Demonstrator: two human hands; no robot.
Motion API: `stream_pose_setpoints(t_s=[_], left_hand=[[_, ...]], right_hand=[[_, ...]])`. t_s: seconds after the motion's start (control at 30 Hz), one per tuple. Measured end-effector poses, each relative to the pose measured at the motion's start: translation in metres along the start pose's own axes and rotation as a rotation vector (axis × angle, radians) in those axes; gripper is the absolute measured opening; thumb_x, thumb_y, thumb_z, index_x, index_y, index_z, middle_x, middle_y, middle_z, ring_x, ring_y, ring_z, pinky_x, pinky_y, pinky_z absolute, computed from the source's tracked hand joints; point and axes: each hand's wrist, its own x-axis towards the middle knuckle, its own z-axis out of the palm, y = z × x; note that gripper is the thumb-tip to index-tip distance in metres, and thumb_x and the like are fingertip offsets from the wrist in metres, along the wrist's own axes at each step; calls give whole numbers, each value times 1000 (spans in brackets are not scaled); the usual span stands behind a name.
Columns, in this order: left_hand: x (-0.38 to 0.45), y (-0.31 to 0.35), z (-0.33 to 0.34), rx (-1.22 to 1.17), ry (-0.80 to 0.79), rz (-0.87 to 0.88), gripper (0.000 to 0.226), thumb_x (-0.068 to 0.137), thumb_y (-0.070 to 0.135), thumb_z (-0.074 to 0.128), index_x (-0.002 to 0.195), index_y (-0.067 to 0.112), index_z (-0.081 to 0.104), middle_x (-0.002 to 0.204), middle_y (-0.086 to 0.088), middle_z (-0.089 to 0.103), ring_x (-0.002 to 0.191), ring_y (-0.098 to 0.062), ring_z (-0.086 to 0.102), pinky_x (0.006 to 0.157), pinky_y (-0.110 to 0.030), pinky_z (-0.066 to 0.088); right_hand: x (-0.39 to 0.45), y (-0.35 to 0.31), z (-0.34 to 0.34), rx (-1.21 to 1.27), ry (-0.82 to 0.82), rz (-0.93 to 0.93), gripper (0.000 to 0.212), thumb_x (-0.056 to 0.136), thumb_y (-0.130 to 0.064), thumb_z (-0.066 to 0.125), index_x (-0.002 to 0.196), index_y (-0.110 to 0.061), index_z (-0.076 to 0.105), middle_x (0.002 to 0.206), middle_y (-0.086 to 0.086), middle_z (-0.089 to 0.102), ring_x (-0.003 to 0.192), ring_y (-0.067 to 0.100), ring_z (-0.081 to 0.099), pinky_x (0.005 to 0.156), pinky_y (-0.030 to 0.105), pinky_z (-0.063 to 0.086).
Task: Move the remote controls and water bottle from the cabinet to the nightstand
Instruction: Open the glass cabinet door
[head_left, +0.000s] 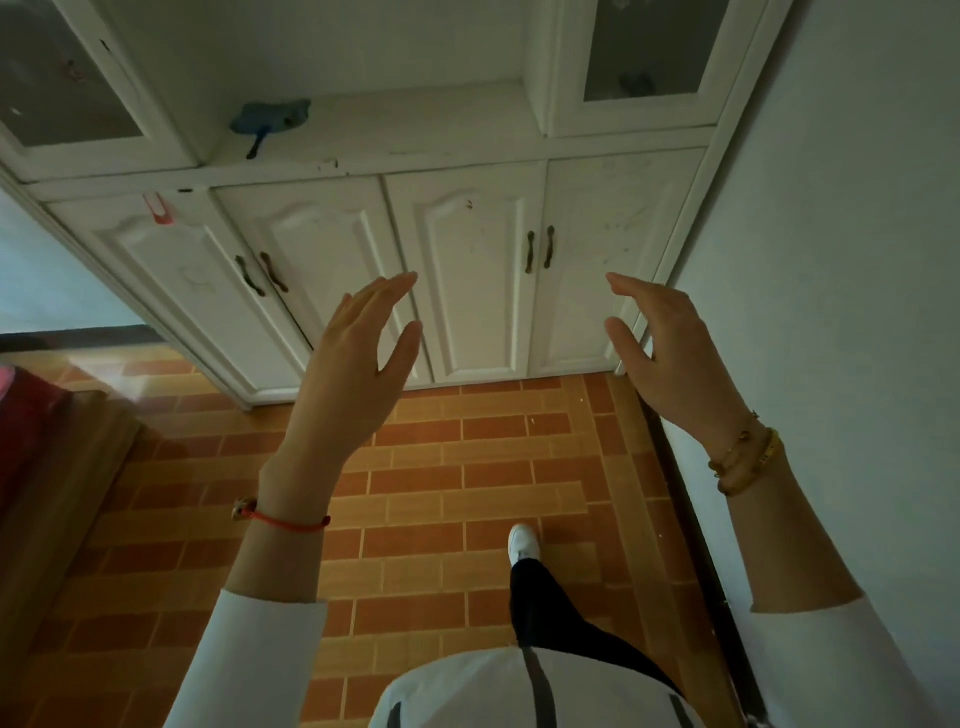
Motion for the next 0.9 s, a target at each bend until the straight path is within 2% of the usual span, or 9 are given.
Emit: stream_pose_setpoints(t_s=[0.23,0.37,0.5,0.6,0.77,0.9], left_hand=[[125,-29,23,4,54,-17,47,102,28,46,147,17,41,150,-2,47,142,-20,40,120,-46,28],[182,-44,34,2,73,-36,47,102,28,47,147,16,40,149,-3,47,141,-19,41,116,-48,35],[230,-65,42,-5,82,-42,47,102,30,46,147,17,41,149,-2,48,141,-17,42,119,-40,32],[267,-84,48,-23,86,-15,47,102,28,47,146,15,41,148,-3,49,139,-19,44,115,-47,37],[338,-115,55,-56,89,39,47,101,28,46,146,16,42,146,-2,51,136,-17,47,113,-41,41],[398,-141,57,-86,74,102,46,102,27,47,146,16,42,146,-3,51,137,-19,47,112,-47,41]], right_hand=[[135,33,10,27,-7,-49,45,98,-27,45,141,-16,39,140,3,48,134,16,38,108,24,27],[202,44,19,26,-11,-73,45,98,-25,46,141,-14,39,139,5,49,133,18,38,108,25,28],[253,54,30,34,-3,-78,45,98,-24,46,141,-14,39,139,5,49,132,18,38,110,30,31],[287,61,39,18,7,-68,45,98,-25,46,141,-14,39,139,5,48,132,18,38,109,27,30],[342,70,58,-1,57,-24,45,98,-26,45,141,-15,39,140,4,48,132,17,38,107,25,28],[389,72,74,-23,129,19,46,97,-30,44,140,-15,40,140,4,48,132,18,39,106,25,28]])
